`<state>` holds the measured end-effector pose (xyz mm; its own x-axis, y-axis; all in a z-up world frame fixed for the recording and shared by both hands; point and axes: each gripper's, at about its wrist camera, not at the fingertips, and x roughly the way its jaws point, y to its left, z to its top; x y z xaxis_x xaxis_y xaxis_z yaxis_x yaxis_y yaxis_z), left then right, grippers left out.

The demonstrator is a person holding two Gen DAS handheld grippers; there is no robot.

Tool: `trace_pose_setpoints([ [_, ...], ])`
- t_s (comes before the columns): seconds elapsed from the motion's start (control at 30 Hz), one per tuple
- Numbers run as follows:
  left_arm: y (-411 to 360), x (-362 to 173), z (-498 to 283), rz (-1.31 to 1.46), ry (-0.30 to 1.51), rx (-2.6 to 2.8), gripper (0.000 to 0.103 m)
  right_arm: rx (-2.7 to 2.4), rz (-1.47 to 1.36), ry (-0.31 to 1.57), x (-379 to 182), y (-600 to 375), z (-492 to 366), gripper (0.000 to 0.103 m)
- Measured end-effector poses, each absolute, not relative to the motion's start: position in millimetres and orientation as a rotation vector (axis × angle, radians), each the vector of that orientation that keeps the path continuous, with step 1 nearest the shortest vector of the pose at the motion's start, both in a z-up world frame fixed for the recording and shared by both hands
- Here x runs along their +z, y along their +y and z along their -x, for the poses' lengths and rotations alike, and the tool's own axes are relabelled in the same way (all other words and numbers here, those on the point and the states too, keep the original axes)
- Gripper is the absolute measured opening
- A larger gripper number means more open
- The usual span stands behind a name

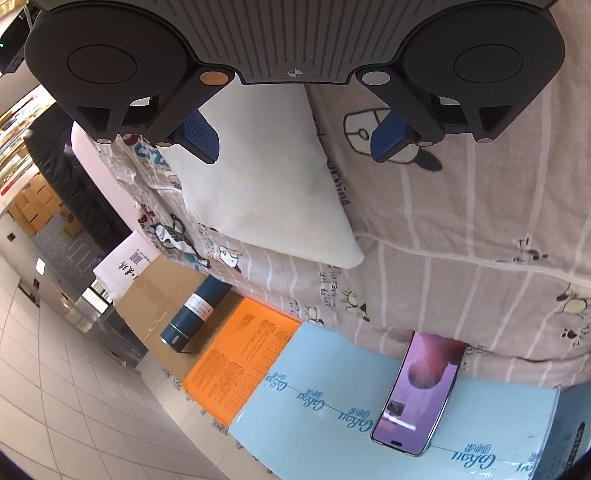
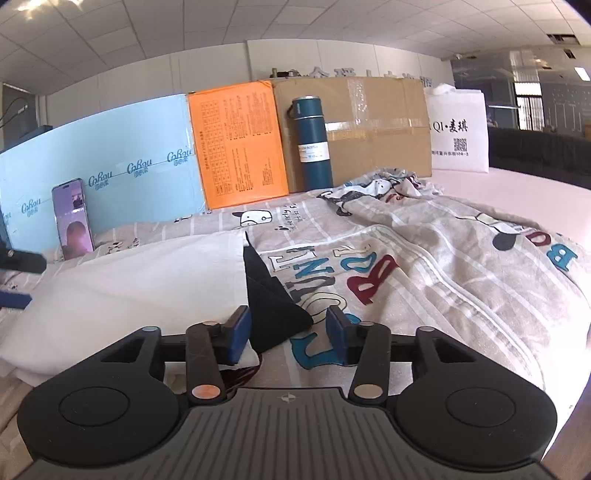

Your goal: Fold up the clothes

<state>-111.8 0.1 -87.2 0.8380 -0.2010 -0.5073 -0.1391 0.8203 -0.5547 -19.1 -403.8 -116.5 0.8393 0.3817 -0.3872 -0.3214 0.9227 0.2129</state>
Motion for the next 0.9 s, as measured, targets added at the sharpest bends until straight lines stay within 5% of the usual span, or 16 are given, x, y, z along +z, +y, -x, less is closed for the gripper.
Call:
trace_pose_setpoints([
  [0.37, -29.7, -110.0, 115.9, 0.673, 0.587, -0.261, 0.087, 0.399, -0.319, 0.601, -111.8, -415.1, 2.5, 0.075],
  [0.43, -30.7, -111.4, 115.1, 0.672, 0.578, -0.255, 0.078, 0.416, -0.382, 0.624, -111.7, -416.7, -4.4, 0.077],
  [0.5, -26.9, -114.4, 113.6, 0.691, 0.58, -0.233, 0.048, 0.463, -0.449, 0.645, -112.4, -417.4, -10.0, 0.077],
  [0.57, -27.2, -117.4, 110.9, 0.678, 0.588, -0.228, 0.029, 0.51, -0.48, 0.66, -113.2, -413.9, -13.2, 0.076],
  [0.67, -31.0, -116.0, 112.6, 0.631, 0.582, -0.236, 0.02, 0.501, -0.408, 0.675, -115.0, -397.5, -13.1, 0.053],
  [0.73, -27.4, -112.0, 116.5, 0.636, 0.558, -0.243, 0.016, 0.486, -0.347, 0.663, -113.5, -390.4, -9.4, 0.02],
  [0.9, -8.9, -97.8, 138.0, 0.663, 0.496, -0.262, 0.012, 0.557, -0.389, 0.64, -105.4, -397.2, 7.5, 0.013],
])
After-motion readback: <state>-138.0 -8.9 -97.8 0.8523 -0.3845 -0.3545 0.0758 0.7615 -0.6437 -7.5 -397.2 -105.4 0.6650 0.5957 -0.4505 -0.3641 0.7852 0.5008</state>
